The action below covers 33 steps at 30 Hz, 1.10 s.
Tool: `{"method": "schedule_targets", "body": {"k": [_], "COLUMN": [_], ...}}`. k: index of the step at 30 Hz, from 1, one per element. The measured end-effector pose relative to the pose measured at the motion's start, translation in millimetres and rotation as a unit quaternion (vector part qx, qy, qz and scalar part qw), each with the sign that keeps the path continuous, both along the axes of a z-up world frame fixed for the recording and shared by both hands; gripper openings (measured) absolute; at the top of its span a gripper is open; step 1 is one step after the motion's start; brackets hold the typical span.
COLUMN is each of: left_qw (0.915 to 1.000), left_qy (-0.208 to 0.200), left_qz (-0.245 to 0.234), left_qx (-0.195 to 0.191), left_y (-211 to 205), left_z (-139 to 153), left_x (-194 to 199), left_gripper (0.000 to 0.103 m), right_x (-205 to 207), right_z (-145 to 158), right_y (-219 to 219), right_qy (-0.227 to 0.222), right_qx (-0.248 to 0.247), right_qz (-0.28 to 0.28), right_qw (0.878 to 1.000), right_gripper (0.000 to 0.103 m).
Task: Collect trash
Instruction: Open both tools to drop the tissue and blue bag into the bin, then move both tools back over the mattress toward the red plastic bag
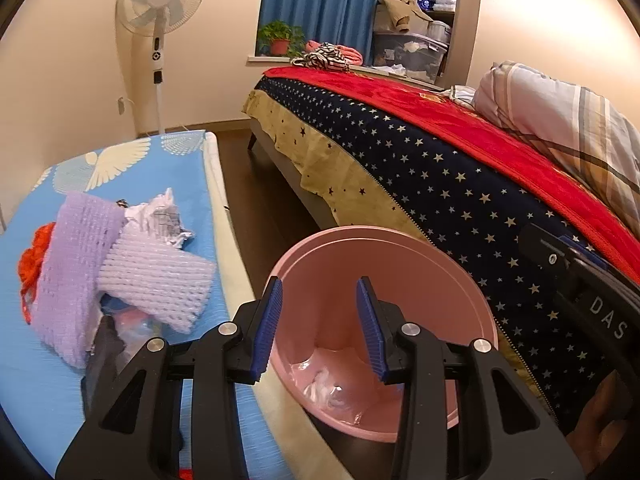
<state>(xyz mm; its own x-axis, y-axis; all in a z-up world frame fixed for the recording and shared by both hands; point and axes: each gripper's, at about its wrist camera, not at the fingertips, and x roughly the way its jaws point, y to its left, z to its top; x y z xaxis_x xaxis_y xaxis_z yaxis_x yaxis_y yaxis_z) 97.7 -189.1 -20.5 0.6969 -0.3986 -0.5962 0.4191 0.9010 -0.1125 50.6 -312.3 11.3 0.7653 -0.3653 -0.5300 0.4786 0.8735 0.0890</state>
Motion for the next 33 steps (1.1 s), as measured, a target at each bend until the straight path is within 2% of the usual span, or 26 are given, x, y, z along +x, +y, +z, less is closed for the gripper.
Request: {"method": "schedule_targets", "body": {"k": [3, 12, 18, 19, 27, 33], "left_qw": [1.0, 0.9995, 0.9984, 0.9981, 0.991, 0.9837], "left_qy": [-0.004, -0.012, -0.019, -0.023, -0.04, -0.053], "left_qz": [0.008, 0.027, 0.048, 0.053, 0.125, 0.17], "left_qx": [0.001, -0.008, -0.023, -0.023, -0.03, -0.027], "left_y": [7, 32, 62, 68, 130, 165], "left_z": [3, 13, 22, 24, 39, 47], "left_x": [-2, -11, -21, -24, -38, -54], "left_gripper": [0.038, 0.038, 0.017, 0.014, 0.014, 0.014], "right_x": [-1, -5, -7, -7, -9, -15], "right_z": [1, 3, 3, 3, 2, -4], "right_y": [2, 11, 22, 27, 71, 114], "right_qy": [-0.002, 0.0, -0.003, -0.005, -0.01, -0.01], "right_qx": [-0.002, -0.007, -0.002, -0.003, -0.004, -0.001], "right_qz": [0.002, 0.021, 0.043, 0.052, 0.127, 0.207], "right_qw": [1.0, 1.0, 0.999, 0.999, 0.992, 0.978], "right_gripper": [0.056, 0.058, 0.058, 0.058, 0.056, 0.056]}}
